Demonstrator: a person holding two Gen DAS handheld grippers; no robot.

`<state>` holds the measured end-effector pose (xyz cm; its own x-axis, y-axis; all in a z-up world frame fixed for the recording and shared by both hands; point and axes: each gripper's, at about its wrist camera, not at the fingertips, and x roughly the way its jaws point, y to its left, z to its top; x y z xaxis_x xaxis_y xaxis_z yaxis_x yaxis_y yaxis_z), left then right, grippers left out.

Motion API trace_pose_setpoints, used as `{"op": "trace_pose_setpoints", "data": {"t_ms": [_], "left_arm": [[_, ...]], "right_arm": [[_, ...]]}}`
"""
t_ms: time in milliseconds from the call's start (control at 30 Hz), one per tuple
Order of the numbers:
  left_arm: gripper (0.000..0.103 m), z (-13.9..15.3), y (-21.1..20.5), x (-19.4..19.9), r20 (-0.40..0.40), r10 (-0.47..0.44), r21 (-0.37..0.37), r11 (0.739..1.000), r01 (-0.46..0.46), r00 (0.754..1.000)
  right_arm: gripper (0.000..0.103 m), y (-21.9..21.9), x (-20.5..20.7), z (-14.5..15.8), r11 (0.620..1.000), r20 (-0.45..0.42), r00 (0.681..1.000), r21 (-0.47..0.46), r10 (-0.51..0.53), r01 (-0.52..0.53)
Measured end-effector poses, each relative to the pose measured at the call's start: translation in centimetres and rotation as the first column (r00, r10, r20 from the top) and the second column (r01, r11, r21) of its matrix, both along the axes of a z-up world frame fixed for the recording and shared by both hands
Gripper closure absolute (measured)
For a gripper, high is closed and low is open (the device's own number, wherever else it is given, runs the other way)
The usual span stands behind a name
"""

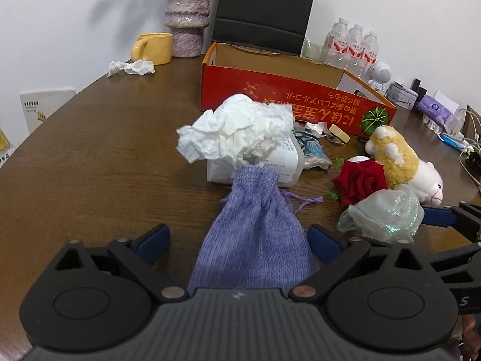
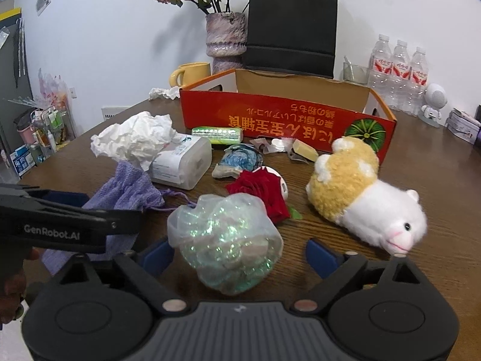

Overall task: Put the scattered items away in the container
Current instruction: 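Grasp purple pouch with left tool while right tool grasps plastic bag, drop both into box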

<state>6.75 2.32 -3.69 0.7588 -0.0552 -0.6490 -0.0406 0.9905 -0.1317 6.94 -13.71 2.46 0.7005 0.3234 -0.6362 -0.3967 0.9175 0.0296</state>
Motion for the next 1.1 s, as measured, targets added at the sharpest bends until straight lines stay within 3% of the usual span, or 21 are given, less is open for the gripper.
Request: {"op": "trace_pose_setpoints", "data": {"t_ms": [67,133,200,300,400,633,800,967,1100], "left_arm": [[0.005,-0.1,-0.1,0.3,0.0,-0.002,0.004,1.0,0.002,1.0],[0.013,0.0,-0.2,0.4,-0.001,-0.003,0.02,1.0,0.003,1.0],[0.038,0.1,-0.4,0.3,0.003,-0.006,0.048,0.999,0.006,1.0],[0.067,0.4,-0.7,0.0,0.0,-0.04,0.05,0.998,0.04,0.999],[0.075,0.7,-0.9,-0.4,0.002,-0.054,0.038,0.998,0.054,0.999],[0.079,4.3,-0.1,-1.8,0.066,-0.099,-0.004,0.995,0.099,0.993],[0.079,9.1,0.8,0.1,0.148,-0.125,-0.055,0.989,0.134,0.981],[0.079,13.9,0.6,6.9,0.203,-0.145,-0.059,0.985,0.16,0.968],[0.078,14.8,0.2,16.0,0.121,-0.127,-0.073,0.988,0.136,0.985]], "right_arm": [[0.029,0.3,0.3,-0.2,1.0,-0.01,1.0,-0.005,0.008,-0.008],[0.044,0.3,0.4,-0.3,1.0,-0.016,1.0,-0.007,0.015,-0.016],[0.053,0.0,0.4,-0.1,1.0,-0.017,1.0,0.006,0.022,-0.022],[0.056,-0.5,0.3,0.2,0.999,-0.012,0.999,0.024,0.039,-0.038],[0.059,-1.1,-0.2,0.7,0.998,-0.002,0.999,0.028,0.053,-0.053],[0.06,-3.2,-0.9,3.7,0.994,0.048,0.996,0.076,0.076,-0.08],[0.06,-4.8,2.1,7.2,0.994,0.1,0.993,0.083,0.064,-0.072],[0.06,-5.4,8.9,11.1,0.997,0.156,0.987,0.06,0.041,-0.051],[0.06,-5.1,17.2,12.4,1.0,0.111,0.994,0.027,0.011,-0.014]]}}
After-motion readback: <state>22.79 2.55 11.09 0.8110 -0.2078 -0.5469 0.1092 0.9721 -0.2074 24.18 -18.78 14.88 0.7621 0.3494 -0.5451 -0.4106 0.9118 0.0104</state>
